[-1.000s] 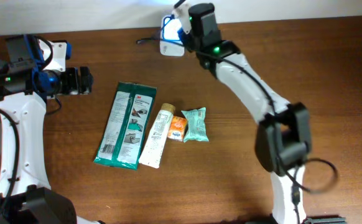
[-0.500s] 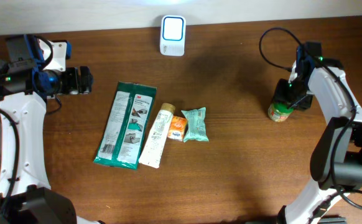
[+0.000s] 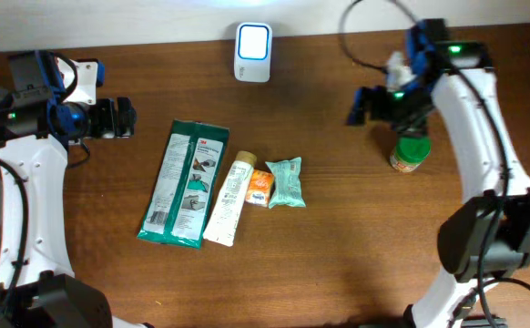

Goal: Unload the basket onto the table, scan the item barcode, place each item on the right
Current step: 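Bring the jar back and set it down right of the packets, then grasp the mint-green packet with the right gripper and lift it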

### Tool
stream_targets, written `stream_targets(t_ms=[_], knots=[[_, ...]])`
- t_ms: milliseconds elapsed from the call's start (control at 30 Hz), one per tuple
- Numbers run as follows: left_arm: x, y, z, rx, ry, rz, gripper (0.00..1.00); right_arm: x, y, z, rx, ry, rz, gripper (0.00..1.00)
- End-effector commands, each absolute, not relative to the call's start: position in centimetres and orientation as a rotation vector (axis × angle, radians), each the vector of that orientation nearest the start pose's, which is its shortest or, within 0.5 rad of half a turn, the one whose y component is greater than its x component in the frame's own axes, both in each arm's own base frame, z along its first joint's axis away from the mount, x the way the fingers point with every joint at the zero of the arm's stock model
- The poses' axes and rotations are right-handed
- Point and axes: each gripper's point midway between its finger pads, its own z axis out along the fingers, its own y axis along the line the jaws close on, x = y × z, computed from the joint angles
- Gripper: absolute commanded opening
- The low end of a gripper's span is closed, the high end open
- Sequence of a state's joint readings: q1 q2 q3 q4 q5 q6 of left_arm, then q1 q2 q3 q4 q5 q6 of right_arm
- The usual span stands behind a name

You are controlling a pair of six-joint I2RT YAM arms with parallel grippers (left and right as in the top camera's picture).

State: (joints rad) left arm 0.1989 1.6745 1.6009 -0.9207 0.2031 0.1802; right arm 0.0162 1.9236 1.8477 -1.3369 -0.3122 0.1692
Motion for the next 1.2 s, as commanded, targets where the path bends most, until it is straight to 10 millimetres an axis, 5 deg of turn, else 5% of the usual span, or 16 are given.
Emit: stream_targets(t_ms=[0, 33, 167, 233, 333, 433, 600, 667, 733, 800, 867, 1000, 1167], knots=[[42.7, 5.2, 22.1, 0.071, 2.519, -0.111, 0.99, 38.1, 12.5, 15.0, -0.055, 3.0, 0.567, 0.71], [42.7, 5.2, 22.1, 0.071, 2.519, -0.111, 0.99, 37.4, 15.8, 13.9, -0.185, 2.993, 0.578, 0.41], [42.7, 5.2, 22.1, 0.071, 2.519, -0.111, 0.99, 34.2, 23.0, 9.0, -0.223, 3.015, 0.623, 0.12], [42.7, 5.2, 22.1, 0.071, 2.519, -0.111, 0.99, 31.8, 25.6, 6.8, -0.283, 3.033, 0.643, 0.12], [42.7, 5.2, 22.1, 0.071, 2.519, -0.111, 0.99, 30.5, 26.3, 5.2, -0.3, 3.046, 0.645, 0.17], [42.7, 5.2, 22.1, 0.071, 2.519, -0.111, 0.99, 29.8, 25.2, 3.9, -0.275, 3.08, 0.578, 0.2], [42.7, 5.2, 22.1, 0.071, 2.519, -0.111, 0.99, 32.0, 17.0, 3.1, -0.014, 3.145, 0.309, 0.3], [42.7, 5.2, 22.1, 0.071, 2.519, -0.111, 0.99, 33.3, 15.9, 4.2, -0.075, 3.118, 0.507, 0.35], [42.7, 5.2, 22.1, 0.071, 2.519, -0.111, 0.99, 34.6, 15.4, 7.9, -0.101, 3.06, 0.77, 0.43], [42.7, 5.2, 22.1, 0.071, 2.519, -0.111, 0.99, 36.9, 12.0, 10.2, -0.104, 2.982, 0.757, 0.68], [42.7, 5.2, 22.1, 0.071, 2.519, -0.111, 0.99, 37.9, 10.5, 9.6, -0.129, 2.95, 0.745, 0.74], [42.7, 5.2, 22.1, 0.071, 2.519, -0.111, 0.99, 37.6, 11.3, 4.7, -0.214, 3.021, 0.866, 0.73], [42.7, 5.2, 22.1, 0.071, 2.519, -0.111, 0.99, 36.7, 14.6, 2.5, -0.341, 3.012, 1.038, 0.73]])
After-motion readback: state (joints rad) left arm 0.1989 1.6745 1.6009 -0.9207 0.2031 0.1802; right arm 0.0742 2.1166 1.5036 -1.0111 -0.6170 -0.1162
